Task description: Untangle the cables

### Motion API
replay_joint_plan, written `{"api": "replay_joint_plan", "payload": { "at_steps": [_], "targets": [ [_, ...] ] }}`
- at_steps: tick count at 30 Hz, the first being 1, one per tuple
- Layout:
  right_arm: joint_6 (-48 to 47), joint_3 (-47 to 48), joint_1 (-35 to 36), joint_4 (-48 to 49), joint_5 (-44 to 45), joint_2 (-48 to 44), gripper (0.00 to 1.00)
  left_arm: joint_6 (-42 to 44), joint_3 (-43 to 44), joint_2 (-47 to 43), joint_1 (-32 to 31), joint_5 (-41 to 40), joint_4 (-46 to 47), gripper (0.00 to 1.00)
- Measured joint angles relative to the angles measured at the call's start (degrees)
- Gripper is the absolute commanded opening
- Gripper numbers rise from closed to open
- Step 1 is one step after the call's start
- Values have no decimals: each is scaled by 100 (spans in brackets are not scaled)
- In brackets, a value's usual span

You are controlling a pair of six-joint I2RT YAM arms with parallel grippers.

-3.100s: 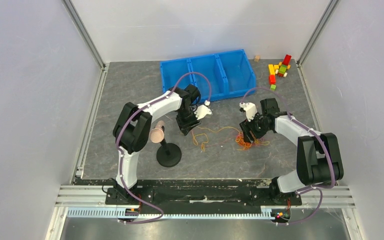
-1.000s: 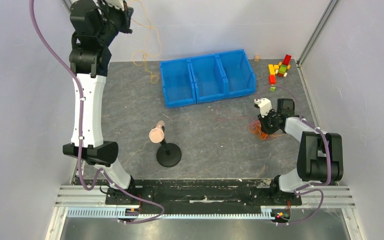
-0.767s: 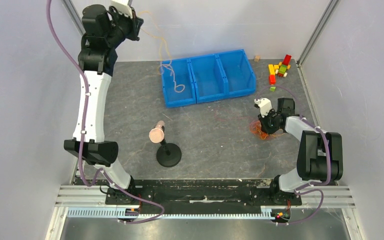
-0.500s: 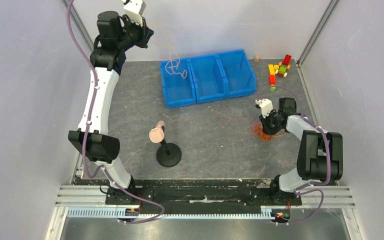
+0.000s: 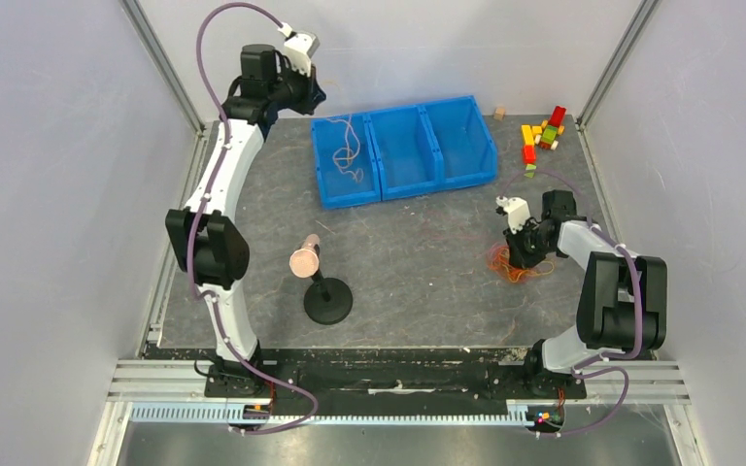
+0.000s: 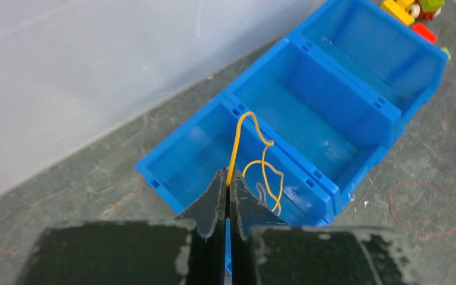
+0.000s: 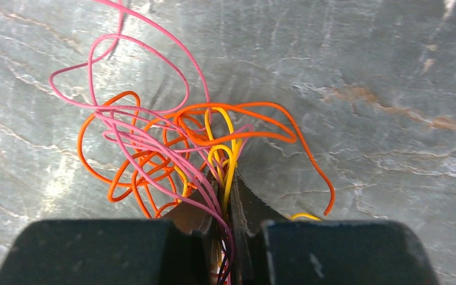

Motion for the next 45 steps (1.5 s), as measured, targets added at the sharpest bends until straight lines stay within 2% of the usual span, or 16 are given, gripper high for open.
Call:
{"api": "replay_joint_plan", "payload": {
  "at_steps": [3, 5, 7, 12, 17, 21, 25, 30, 36, 45],
  "targets": [
    [11, 17, 50, -173, -151, -2, 0, 118, -24, 151, -42, 74, -164, 56],
    [31, 20, 129, -278, -278, -11, 0, 337, -7, 240, -76, 90, -461, 70],
    [57, 20, 269, -393, -450, -63, 0, 509, 85, 323, -103, 103, -831, 75],
    [188, 22, 686, -498, -927, -385, 0, 813, 490, 389, -131, 334, -1814, 80],
    [402, 55, 984, -459, -1368, -627, 0, 1322, 68, -168, -219, 1228, -2177, 75],
    [551, 107, 1113, -428, -1738, -741, 0, 1762, -820, -942, -855, 1718, -2369, 66],
    [686, 151, 1180, -387, -2022, -922, 0, 1912, -1373, -1163, -1797, 2124, -2487, 60],
    [767, 221, 1255, -343, -2264, -1248, 0, 1687, -1545, -828, -2452, 2350, -2505, 60],
    [826, 245, 1346, -313, -2424, -1443, 0, 1152, -1567, -372, -2573, 2347, -2310, 67],
    [970, 249, 1427, -249, -2542, -1582, 0, 525, -1591, 160, -2798, 2302, -1923, 68]
  ]
}}
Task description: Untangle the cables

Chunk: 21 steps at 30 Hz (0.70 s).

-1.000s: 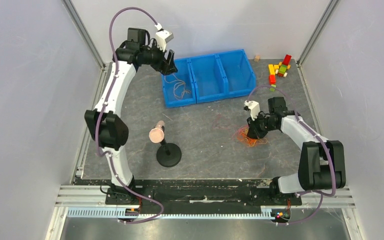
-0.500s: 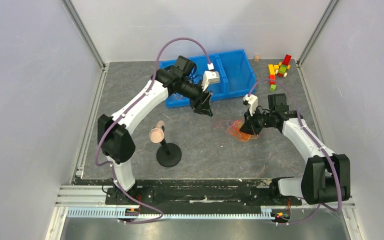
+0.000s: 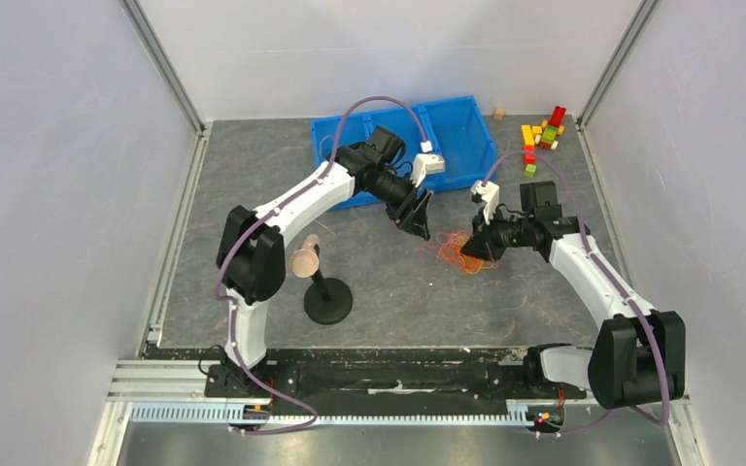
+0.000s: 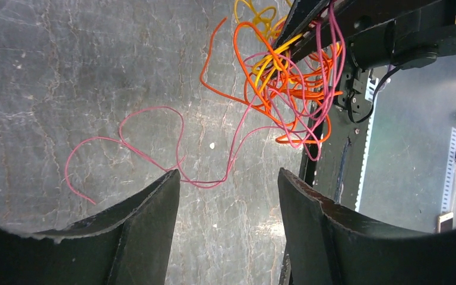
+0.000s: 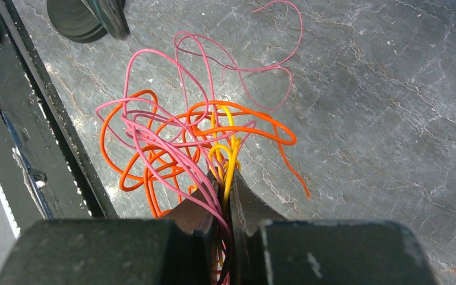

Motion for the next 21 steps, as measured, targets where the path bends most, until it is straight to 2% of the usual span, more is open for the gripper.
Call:
{"api": "replay_joint_plan", "payload": {
  "at_steps": [6, 8, 11, 12, 18, 21],
  "targets": [
    [79, 39, 11, 35, -26, -50, 0, -323, -76, 216, -120, -127, 278, 61],
    [92, 48, 13, 39, -46, -66, 0, -426, -127, 284, -125, -144, 387, 53],
    [116, 48, 20, 57, -96, -83, 0, -577, -262, 308, -125, -146, 514, 8],
    [131, 48, 20, 59, -103, -85, 0, -616, -299, 308, -125, -144, 555, 2],
    [20, 44, 17, 22, 105, -83, 0, -778, -437, 216, -52, -157, 761, 2],
    [-192, -35, 11, -33, 369, -63, 0, -870, -551, -57, 177, -223, 767, 2]
  ]
}}
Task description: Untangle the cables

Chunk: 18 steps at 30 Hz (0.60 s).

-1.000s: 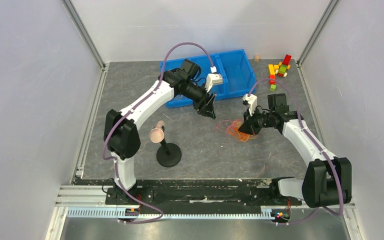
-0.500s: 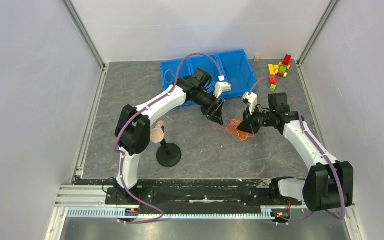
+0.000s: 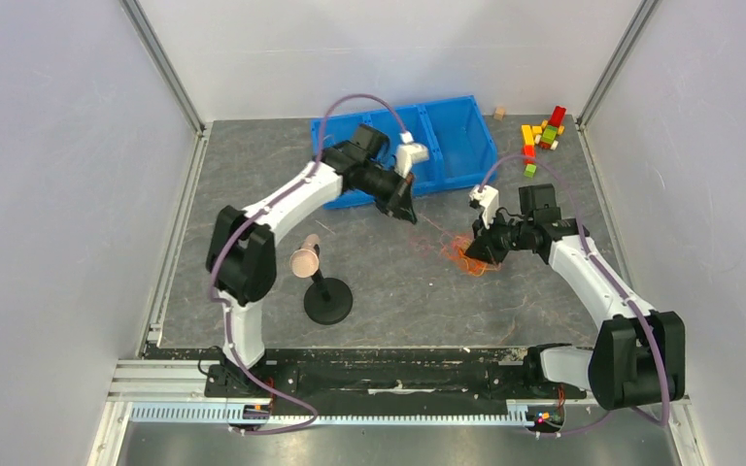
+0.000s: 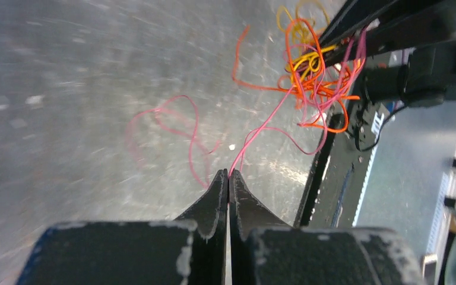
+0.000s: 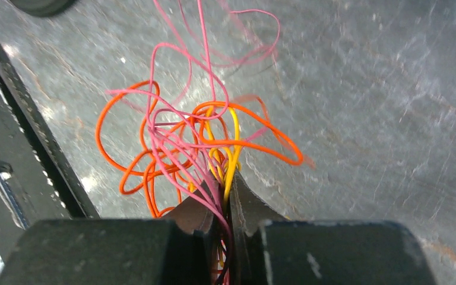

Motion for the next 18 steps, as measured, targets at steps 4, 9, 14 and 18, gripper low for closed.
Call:
{"api": "replay_joint_plan", "payload": {
  "at_steps": [4, 9, 14, 18],
  "targets": [
    [-328, -284, -98, -68, 299, 133, 0, -175, 4, -603, 741, -101, 46, 2],
    [-684, -468, -284, -15, 542, 387, 2, -341, 420, -1143, 1493, -76, 4, 2],
    [-968, -525, -520, 219, 807, 702, 2, -686, 1086, -1255, 1628, -33, -35, 2],
    [-1152, -634, -837, 273, 1038, 903, 10, -977, 1602, -1257, 1860, -37, -20, 2]
  ]
}}
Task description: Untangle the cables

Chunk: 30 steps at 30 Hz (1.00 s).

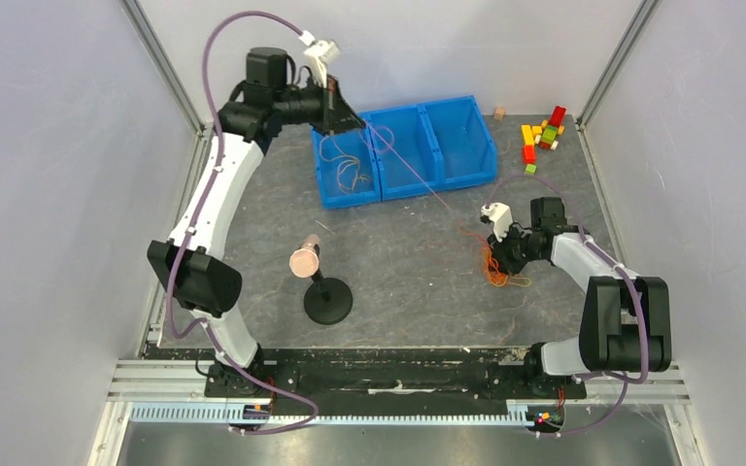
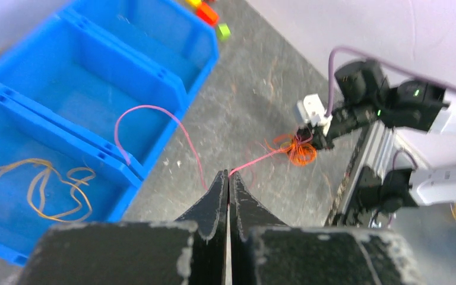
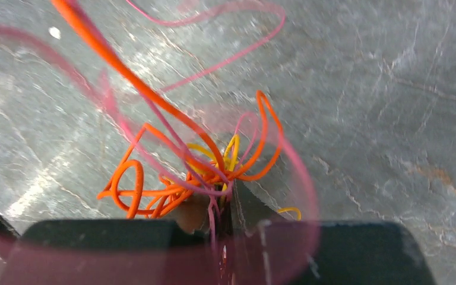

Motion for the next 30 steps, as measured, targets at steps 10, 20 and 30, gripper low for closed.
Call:
{"api": "replay_joint_plan", "payload": {
  "at_steps": [10, 20, 30],
  "targets": [
    [-348, -168, -466, -52, 431, 251, 26, -398, 1705, 13, 557, -271, 426, 2],
    [-522, -162, -667, -70, 404, 251, 44, -962, 2634, 238, 975, -977, 1078, 2],
    [-800, -116, -975, -55, 407, 317, 55, -1749, 2859, 391, 1847, -2044, 1543, 2]
  ]
}}
